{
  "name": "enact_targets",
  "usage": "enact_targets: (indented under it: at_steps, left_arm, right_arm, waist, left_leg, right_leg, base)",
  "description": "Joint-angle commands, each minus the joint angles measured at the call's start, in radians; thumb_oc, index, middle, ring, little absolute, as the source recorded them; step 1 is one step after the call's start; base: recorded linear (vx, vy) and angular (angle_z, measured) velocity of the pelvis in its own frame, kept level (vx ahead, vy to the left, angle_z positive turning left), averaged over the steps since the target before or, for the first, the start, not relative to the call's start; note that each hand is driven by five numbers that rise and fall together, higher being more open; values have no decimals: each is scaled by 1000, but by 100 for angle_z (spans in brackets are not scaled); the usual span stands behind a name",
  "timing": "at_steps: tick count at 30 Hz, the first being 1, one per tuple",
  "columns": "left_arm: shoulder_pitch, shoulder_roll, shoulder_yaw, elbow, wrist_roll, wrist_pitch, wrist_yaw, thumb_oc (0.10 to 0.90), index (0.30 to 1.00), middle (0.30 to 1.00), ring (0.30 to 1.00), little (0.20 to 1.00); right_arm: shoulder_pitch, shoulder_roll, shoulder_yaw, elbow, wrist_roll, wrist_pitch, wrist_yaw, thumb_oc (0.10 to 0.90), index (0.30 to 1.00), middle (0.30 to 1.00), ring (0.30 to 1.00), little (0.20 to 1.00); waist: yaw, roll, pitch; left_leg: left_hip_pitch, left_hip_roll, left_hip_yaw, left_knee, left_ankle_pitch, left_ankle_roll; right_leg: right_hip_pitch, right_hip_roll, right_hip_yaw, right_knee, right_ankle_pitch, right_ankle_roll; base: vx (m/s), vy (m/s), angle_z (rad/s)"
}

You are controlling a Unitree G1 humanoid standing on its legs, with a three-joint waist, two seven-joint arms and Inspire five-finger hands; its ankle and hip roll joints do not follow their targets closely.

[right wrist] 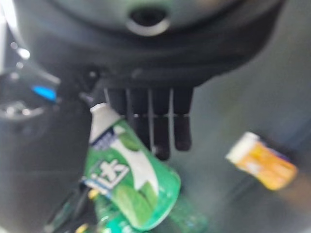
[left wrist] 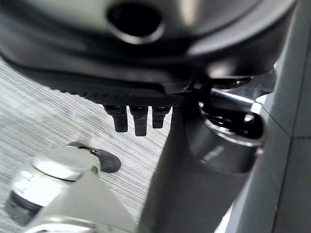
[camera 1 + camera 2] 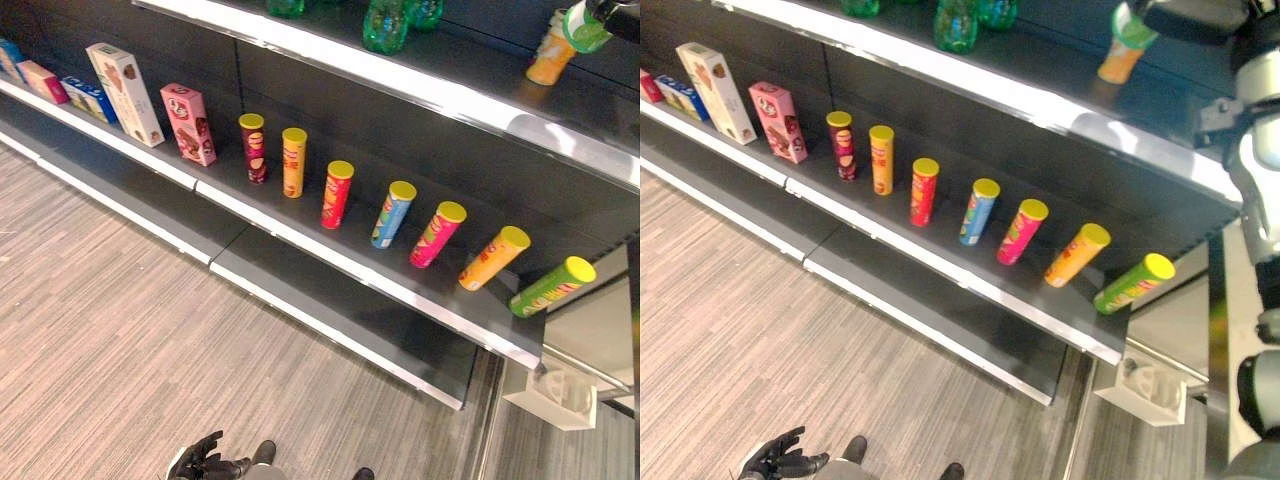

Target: Put the goods on the table back onto the shelves and tidy them up.

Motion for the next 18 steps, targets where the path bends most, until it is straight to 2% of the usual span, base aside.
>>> enact_targets:
  at_steps: [1, 7, 18]
  left_arm:
    - [-4, 91, -7, -43, -45, -35, 9, 800, 900, 900, 900, 900]
    - [-7, 96, -11, -42, -46, -38, 11, 800, 900, 900, 900, 900]
    - [8, 91, 3, -45, -53, -42, 12, 800, 900, 900, 900, 900]
  right_arm:
    - [-211, -43, 67, 61, 68, -29, -9, 400, 300, 300, 300, 300]
    - [-261, -55, 128, 206, 82, 9, 27, 400, 300, 300, 300, 300]
    - [-205, -67, 158, 136, 103, 12, 81, 400, 300, 300, 300, 300]
  waist:
    - [6, -75, -71]
    - [15, -78, -47]
    - [9, -99, -17]
  left_leg:
    - [11, -8, 135, -3, -40, -24]
    - [-22, 7, 115, -3, -29, -45]
    - [-40, 23, 125, -3, -21, -55]
  right_leg:
    - [5, -36, 47, 6, -28, 48]
    - [-2, -27, 11, 6, -38, 41]
    - [-21, -13, 9, 6, -42, 33]
  base:
    - [26, -61, 9]
    - [7, -69, 36]
    - [1, -24, 6]
